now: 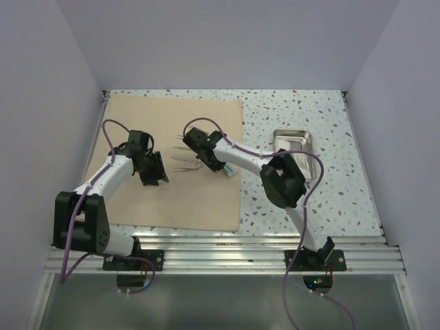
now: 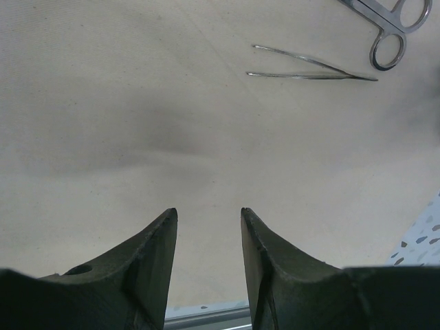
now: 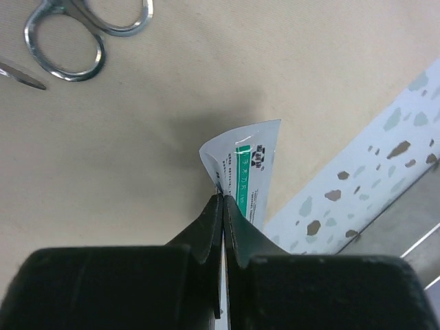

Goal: Prepare the surgical pack

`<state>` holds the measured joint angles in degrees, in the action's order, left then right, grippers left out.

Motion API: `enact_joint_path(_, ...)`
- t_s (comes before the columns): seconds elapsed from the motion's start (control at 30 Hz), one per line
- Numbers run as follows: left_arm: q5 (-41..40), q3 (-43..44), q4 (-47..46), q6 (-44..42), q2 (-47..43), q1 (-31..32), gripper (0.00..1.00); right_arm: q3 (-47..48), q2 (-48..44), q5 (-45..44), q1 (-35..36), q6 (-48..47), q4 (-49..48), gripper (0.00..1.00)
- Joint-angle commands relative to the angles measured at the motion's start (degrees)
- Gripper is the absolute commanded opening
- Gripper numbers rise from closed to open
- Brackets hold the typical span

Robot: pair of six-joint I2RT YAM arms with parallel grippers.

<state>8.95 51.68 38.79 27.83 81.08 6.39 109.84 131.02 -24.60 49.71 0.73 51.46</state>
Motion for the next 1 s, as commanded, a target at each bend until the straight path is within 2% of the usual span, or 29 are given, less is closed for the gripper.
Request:
enact_joint_path(0.0,1.42,0.35,-1.69,-1.03,0.92,-0.5,0.46,3.1,-10.25,-1.68,-3.56,4.53,3.11,0.0)
enact_joint_path(0.1,2.12,0.26,-2.22,-0.68,1.62,-0.5,0.46,-0.13,-15.52,-0.98,-9.62,8.21,4.43,0.0)
enact_joint_path(0.13,2.38,0.18,-2.48,-0.59,1.8,-0.5,0.46,-1.63,-16.84,-0.28,-13.55,9.28,4.52,0.0)
enact_joint_path(0.27,2.74,0.26,-3.1,-0.59,2.42,-0.5,0.46,-13.21,-25.35,-0.97,-22.98,13.06,3.47,0.0)
enact_joint_path(0.43,3.0,0.53,-3.19,-0.85,3.03,-0.5,0.46,-22.99,-29.16,1.83,-33.61,14.65,1.72,0.0)
enact_joint_path(0.7,3.09,0.79,-2.49,-1.03,2.95,-0.5,0.46,-28.01,-25.03,12.11,-35.91,17.11,-1.98,0.0)
enact_joint_path(0.97,2.74,0.61,-2.57,-0.68,2.51,-0.5,0.46,-30.47,-22.3,14.76,-35.56,15.8,-4.87,0.0)
